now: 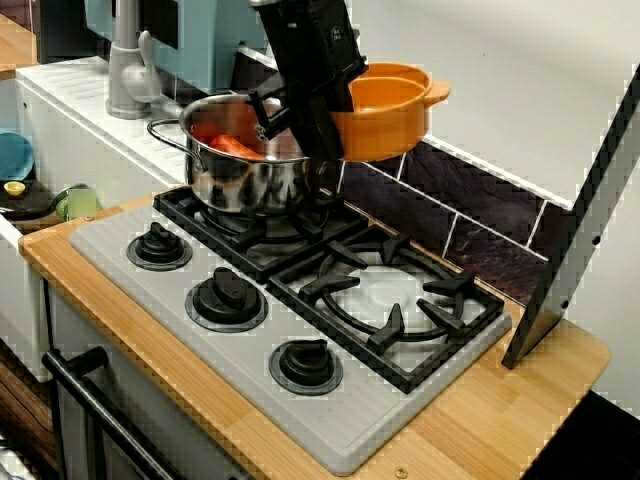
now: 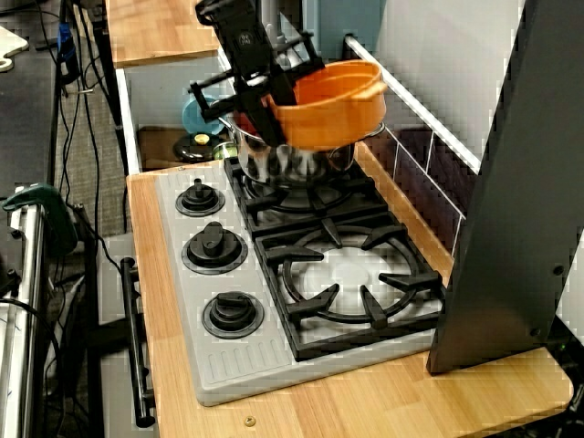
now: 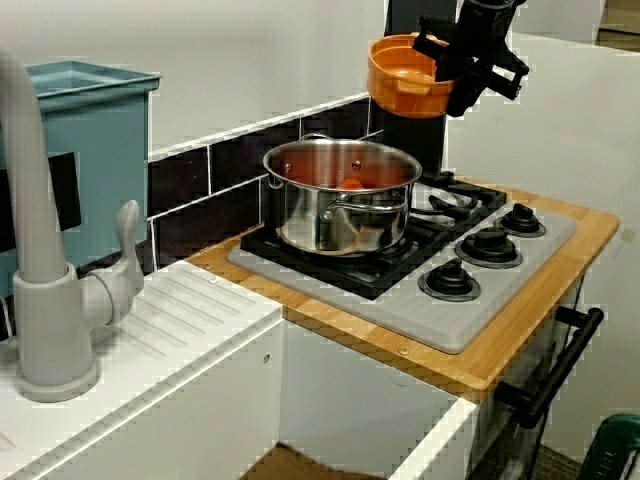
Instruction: Lift pot from stove
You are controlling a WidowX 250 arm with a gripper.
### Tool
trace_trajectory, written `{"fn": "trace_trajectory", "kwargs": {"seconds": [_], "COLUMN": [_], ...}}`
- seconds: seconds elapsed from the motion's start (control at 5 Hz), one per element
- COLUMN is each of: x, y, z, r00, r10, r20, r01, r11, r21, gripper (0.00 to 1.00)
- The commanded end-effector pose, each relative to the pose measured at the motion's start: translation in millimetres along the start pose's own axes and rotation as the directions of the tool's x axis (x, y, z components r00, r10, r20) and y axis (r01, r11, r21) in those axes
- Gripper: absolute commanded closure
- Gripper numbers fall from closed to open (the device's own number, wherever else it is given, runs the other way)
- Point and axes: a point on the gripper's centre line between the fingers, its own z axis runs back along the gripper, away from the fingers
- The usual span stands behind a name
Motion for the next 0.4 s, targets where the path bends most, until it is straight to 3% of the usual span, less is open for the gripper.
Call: {"fn": "trace_trajectory", "kwargs": {"seconds": [0.0, 0.2], "x": [8.3, 11.0], "y": [19, 21], "z": [40.5, 51.9], "r00": [0.999, 0.999], "r10": [-0.021, -0.024], "r20": [0.033, 0.048], "r01": [0.018, 0.018], "r11": [0.994, 0.993], "r21": [0.103, 0.116], "gripper": [1.00, 1.00]}}
